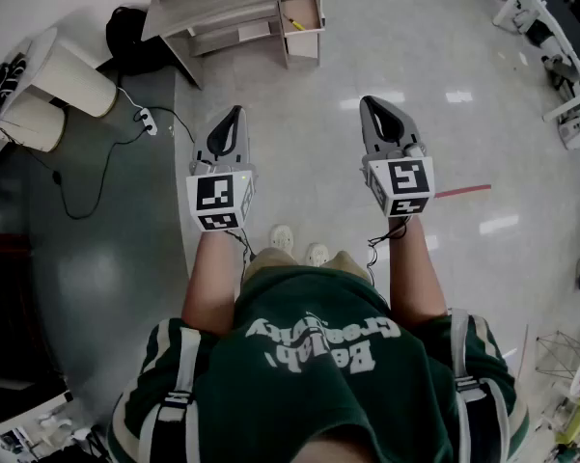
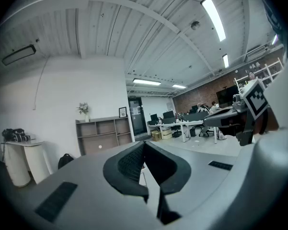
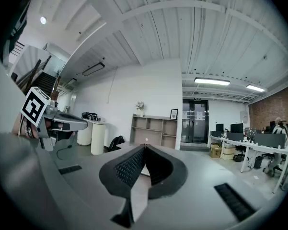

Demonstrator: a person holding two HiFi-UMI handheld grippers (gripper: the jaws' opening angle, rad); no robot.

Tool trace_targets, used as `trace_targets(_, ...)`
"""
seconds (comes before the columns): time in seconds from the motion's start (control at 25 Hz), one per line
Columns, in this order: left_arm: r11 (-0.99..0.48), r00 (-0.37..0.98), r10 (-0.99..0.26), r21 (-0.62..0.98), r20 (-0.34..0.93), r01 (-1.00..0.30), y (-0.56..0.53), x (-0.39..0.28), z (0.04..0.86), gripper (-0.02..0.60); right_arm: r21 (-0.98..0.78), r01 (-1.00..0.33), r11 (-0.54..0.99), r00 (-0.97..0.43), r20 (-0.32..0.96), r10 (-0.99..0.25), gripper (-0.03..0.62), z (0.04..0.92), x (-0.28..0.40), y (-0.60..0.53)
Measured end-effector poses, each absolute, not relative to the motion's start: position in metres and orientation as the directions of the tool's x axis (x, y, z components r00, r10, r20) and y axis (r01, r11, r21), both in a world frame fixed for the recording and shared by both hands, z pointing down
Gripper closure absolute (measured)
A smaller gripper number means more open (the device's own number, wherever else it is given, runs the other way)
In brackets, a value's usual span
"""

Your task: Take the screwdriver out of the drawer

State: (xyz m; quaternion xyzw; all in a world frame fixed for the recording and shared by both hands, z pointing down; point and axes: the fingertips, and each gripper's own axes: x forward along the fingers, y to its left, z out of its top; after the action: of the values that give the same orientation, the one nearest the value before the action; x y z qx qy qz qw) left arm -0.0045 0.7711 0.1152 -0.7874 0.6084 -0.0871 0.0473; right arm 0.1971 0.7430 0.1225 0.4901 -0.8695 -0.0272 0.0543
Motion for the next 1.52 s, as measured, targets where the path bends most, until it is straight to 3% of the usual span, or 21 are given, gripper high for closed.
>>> trace_targets(0.76, -0.261, 0.247, -0.964, -0.162, 0.101, -0.952, 0.746, -0.010, 0.124, 0.563, 0.130, -0.836, 0.534, -0.530, 0.065, -0.846, 0.560, 0.129, 0.188, 0.724)
trace_targets(1.52, -0.365, 0.350, -0.930, -0.160, 0.113, -0.917, 0.463, -0.096, 0.133, 0.563, 0.141, -0.862, 0.488, -0.478, 0.096, -0.873, 0.560, 0.137, 0.083, 0.461)
